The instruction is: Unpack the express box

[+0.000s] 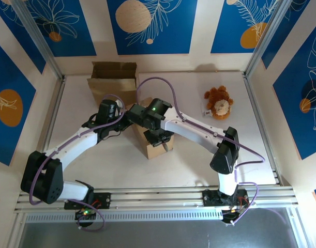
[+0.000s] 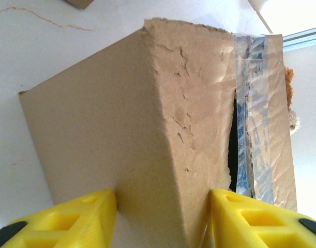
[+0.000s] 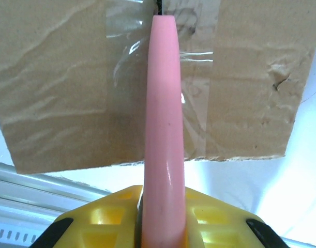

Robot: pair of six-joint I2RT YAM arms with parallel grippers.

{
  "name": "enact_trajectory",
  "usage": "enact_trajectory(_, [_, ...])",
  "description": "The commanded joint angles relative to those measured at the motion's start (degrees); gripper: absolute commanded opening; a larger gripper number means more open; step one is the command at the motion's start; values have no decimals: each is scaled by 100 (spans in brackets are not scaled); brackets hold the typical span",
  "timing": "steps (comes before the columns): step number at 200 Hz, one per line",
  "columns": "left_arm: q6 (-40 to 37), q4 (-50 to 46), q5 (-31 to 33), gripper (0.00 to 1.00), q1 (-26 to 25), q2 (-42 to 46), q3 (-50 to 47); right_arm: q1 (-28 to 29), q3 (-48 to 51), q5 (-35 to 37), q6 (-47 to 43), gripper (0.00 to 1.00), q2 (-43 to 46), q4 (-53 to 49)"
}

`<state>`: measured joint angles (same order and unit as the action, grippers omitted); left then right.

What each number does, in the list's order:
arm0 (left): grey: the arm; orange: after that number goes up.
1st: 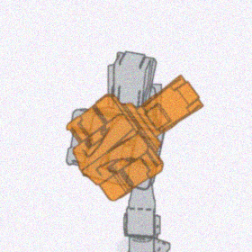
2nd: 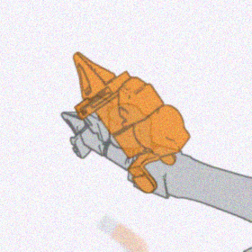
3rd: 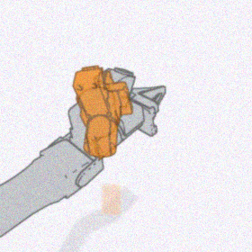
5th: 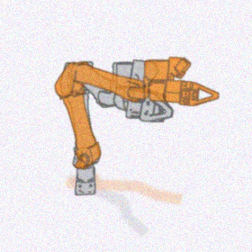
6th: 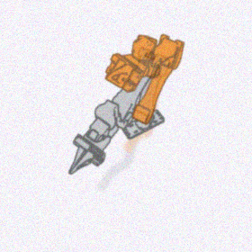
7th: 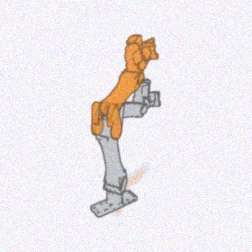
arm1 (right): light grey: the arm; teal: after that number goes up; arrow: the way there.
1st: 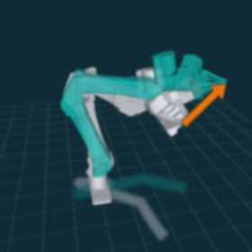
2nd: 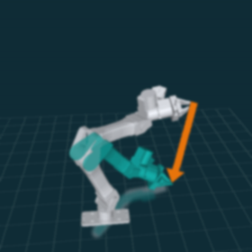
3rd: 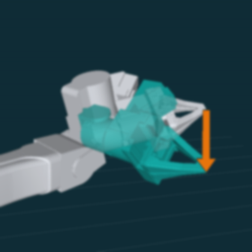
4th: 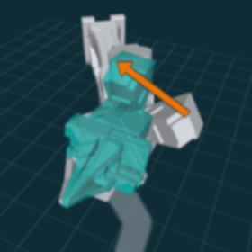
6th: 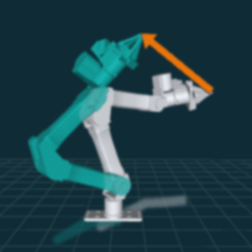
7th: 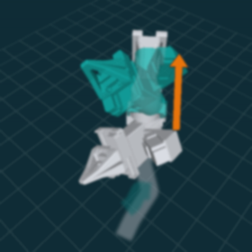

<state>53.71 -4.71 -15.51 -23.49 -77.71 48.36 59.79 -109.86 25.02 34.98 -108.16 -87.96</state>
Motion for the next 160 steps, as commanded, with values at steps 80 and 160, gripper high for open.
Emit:
enact_trajectory(80, [7, -284, 83, 49, 63, -157, -173, 426, 969, -907, 727, 0, 805, -438])
enact_trajectory(160, [27, -233, 76, 49, 63, -239, -161, 851, 1512, -1160, 1396, 0, 1329, -484])
